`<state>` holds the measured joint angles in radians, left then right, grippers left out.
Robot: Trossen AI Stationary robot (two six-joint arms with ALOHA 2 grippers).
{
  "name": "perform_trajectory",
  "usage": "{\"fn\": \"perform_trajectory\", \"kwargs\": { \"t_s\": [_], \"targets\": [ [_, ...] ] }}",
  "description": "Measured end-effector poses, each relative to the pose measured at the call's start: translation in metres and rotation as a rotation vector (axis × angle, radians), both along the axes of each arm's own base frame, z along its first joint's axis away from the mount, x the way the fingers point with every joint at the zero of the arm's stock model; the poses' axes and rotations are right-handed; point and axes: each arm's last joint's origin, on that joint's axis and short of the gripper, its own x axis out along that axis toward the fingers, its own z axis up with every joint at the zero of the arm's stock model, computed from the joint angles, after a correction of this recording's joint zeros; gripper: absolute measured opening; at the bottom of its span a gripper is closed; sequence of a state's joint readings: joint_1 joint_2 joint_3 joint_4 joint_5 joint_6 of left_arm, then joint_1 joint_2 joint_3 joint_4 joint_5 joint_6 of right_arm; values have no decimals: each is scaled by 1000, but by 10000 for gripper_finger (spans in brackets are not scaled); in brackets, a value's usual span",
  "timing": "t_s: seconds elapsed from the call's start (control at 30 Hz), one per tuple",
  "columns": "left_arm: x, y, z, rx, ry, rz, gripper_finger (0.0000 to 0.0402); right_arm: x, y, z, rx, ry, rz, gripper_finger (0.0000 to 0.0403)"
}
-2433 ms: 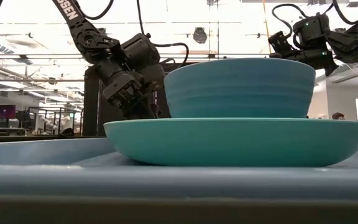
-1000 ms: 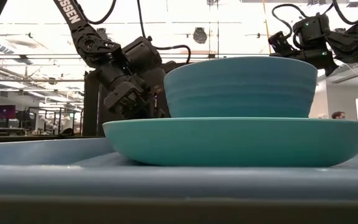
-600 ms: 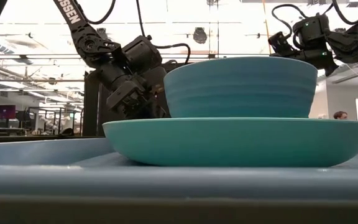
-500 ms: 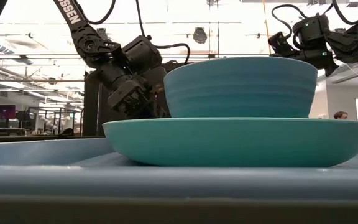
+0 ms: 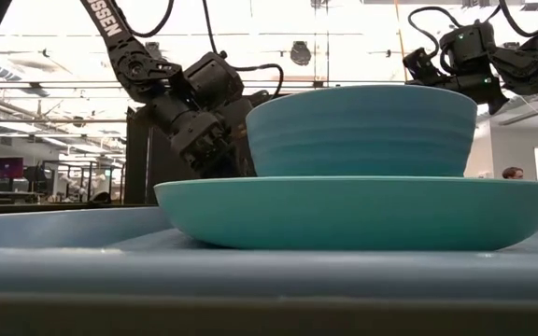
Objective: Set up tray
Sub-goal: Put the yellow knife to the right of the orange fork on the yellow napkin on the blue serving tray
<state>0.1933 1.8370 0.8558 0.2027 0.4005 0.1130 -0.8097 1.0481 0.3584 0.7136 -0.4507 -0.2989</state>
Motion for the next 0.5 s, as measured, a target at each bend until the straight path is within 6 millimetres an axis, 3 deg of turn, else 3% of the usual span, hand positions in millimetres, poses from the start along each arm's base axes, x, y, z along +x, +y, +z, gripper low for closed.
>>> {"fn": "perform_trajectory", "kwargs": {
  "t_s": [0.5],
  "targets": [
    [-1,6,1,-84,21,72,82,0,0,0,3,-1,0,45]
  ]
}}
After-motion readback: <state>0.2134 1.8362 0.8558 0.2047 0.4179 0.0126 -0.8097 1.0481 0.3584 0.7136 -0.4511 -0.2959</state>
